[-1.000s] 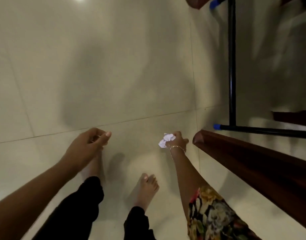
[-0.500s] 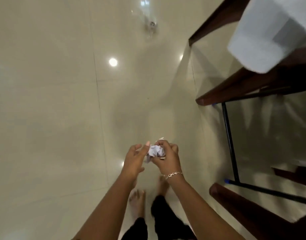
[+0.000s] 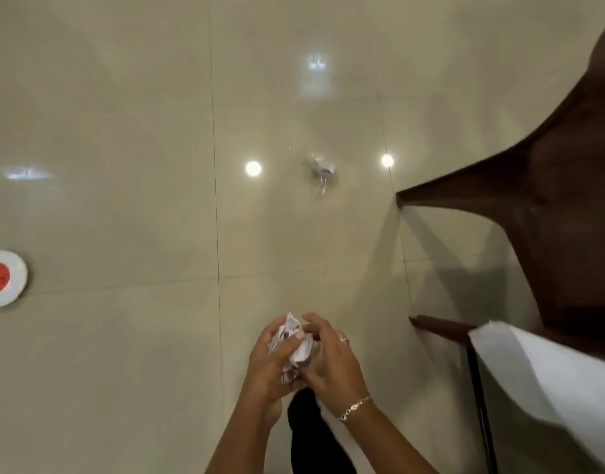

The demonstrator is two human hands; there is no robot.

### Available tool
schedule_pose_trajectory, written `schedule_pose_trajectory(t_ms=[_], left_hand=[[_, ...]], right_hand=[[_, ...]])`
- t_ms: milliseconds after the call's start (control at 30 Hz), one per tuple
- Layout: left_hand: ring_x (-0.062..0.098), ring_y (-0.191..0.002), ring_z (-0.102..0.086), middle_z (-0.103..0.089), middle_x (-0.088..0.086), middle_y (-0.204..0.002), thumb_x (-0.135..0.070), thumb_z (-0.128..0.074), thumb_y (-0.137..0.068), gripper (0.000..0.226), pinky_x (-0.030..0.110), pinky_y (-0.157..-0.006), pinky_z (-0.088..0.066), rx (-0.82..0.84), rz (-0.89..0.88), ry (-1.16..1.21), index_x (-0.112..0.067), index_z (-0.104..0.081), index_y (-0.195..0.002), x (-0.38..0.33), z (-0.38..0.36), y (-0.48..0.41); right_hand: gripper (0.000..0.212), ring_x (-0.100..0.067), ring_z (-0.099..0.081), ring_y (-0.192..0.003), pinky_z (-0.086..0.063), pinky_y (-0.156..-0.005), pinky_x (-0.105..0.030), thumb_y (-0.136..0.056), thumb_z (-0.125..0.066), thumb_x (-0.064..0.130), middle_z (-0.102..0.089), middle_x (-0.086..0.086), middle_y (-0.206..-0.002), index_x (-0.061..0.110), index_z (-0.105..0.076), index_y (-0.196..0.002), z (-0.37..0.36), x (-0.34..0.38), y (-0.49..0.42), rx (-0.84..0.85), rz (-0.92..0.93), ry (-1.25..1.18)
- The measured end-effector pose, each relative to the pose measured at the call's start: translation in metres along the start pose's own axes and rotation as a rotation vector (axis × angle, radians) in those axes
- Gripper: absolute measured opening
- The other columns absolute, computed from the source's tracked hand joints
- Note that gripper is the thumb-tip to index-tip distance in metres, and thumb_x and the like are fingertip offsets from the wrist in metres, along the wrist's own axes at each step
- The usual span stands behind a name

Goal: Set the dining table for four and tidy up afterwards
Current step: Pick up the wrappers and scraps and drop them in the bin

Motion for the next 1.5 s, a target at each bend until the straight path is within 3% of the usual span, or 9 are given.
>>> schedule_pose_trajectory(t_ms=[267,400,633,833,967,1133,1267,1400,1500], left_hand=[[0.012,-0.056,-0.062,-0.062,0.01,-0.099,-0.032,-0.085,-0.054,0.064,0.021,-0.044,-0.048,-0.031,-0.044,0.38,-0.015,-0.057,-0.109,-0.109,-0.031,-0.072],[0.01,-0.05,-0.06,-0.062,0.008,-0.093,-0.02,-0.058,-0.083,0.025,0.02,-0.048,-0.051,0.041,-0.033,0.618,-0.01,-0.057,-0.106,-0.164,-0.056,-0.117],[0.016,-0.054,-0.061,-0.069,0.007,-0.083,-0.023,-0.096,-0.019,0.081,0.025,-0.046,-0.052,0.109,-0.037,0.827,-0.01,-0.069,-0.094,-0.253,-0.072,-0.221],[0.02,-0.086,-0.053,-0.057,0.011,-0.104,-0.024,-0.049,-0.094,0.025,0.033,-0.082,-0.051,0.117,-0.076,0.678,-0.003,-0.059,-0.103,-0.315,-0.06,-0.289],[0.009,-0.04,-0.05,-0.066,0.009,-0.053,-0.022,-0.084,-0.008,0.045,0.025,-0.038,-0.051,-0.151,0.147,0.734,-0.005,-0.071,-0.048,-0.314,-0.069,-0.305],[0.026,-0.06,-0.057,-0.065,0.013,-0.056,-0.034,-0.08,-0.035,0.045,0.034,-0.031,-0.049,-0.358,0.16,0.724,-0.007,-0.063,-0.066,-0.313,-0.063,-0.321],[0.024,-0.098,-0.061,-0.061,0.015,-0.118,-0.033,-0.06,-0.09,0.039,0.034,-0.088,-0.051,0.107,0.15,0.588,-0.006,-0.063,-0.117,-0.321,-0.071,-0.335],[0.013,-0.055,-0.057,-0.07,0.006,-0.078,-0.02,-0.095,-0.004,0.071,0.019,-0.057,-0.052,0.172,0.14,0.531,-0.009,-0.077,-0.071,-0.321,-0.067,-0.329],[0.012,-0.06,-0.055,-0.065,0.004,-0.086,-0.027,-0.095,-0.033,0.064,0.023,-0.059,-0.054,0.201,0.111,0.409,-0.012,-0.071,-0.091,-0.328,-0.075,-0.318]], right_hand=[[0.056,-0.006,-0.048,-0.085,-0.041,-0.076,-0.018,-0.077,-0.068,0.013,-0.047,0.006,-0.104,0.021,-0.044,-0.128,0.09,0.007,-0.151,-0.144,-0.038,0.058],[0.046,-0.02,-0.053,-0.099,-0.043,-0.089,-0.032,-0.082,-0.064,0.012,-0.051,-0.003,-0.11,0.016,-0.049,-0.125,0.113,-0.017,-0.248,-0.094,-0.134,0.284],[0.047,-0.032,-0.04,-0.121,-0.035,-0.098,-0.033,-0.087,-0.058,0.018,-0.044,-0.013,-0.128,0.014,-0.042,-0.131,0.122,-0.087,-0.438,0.071,-0.344,0.615],[0.055,-0.036,-0.041,-0.119,-0.042,-0.092,-0.041,-0.083,-0.062,0.019,-0.041,-0.016,-0.128,0.012,-0.039,-0.133,0.102,-0.127,-0.555,0.071,-0.426,0.647],[0.066,-0.038,-0.03,-0.127,-0.044,-0.093,-0.046,-0.079,-0.069,0.026,-0.026,-0.014,-0.137,0.022,-0.035,-0.135,0.075,-0.162,-0.58,0.095,-0.565,0.545],[0.04,-0.039,-0.04,-0.118,-0.046,-0.082,-0.04,-0.086,-0.047,0.001,-0.039,-0.016,-0.128,0.016,-0.047,-0.123,0.072,-0.168,-0.584,-0.044,-0.565,0.547],[0.04,-0.039,-0.047,-0.111,-0.042,-0.085,-0.038,-0.085,-0.051,0.007,-0.05,-0.017,-0.118,0.012,-0.046,-0.124,0.088,-0.166,-0.558,-0.132,-0.572,0.439],[0.04,-0.039,-0.058,-0.093,-0.048,-0.079,-0.038,-0.081,-0.057,0.012,-0.06,-0.017,-0.104,0.012,-0.048,-0.119,0.098,-0.153,-0.517,-0.298,-0.624,0.183],[0.035,-0.034,-0.062,-0.077,-0.056,-0.064,-0.049,-0.082,-0.057,0.013,-0.06,-0.008,-0.09,0.018,-0.047,-0.115,0.095,-0.123,-0.479,-0.426,-0.664,-0.121]])
Point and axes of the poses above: each hand's wrist, its own y-axis away from the middle knuckle, its own z-axis out of the back of the hand, x = y × z, the point moved 7 cm from there along -y, towards the middle knuckle
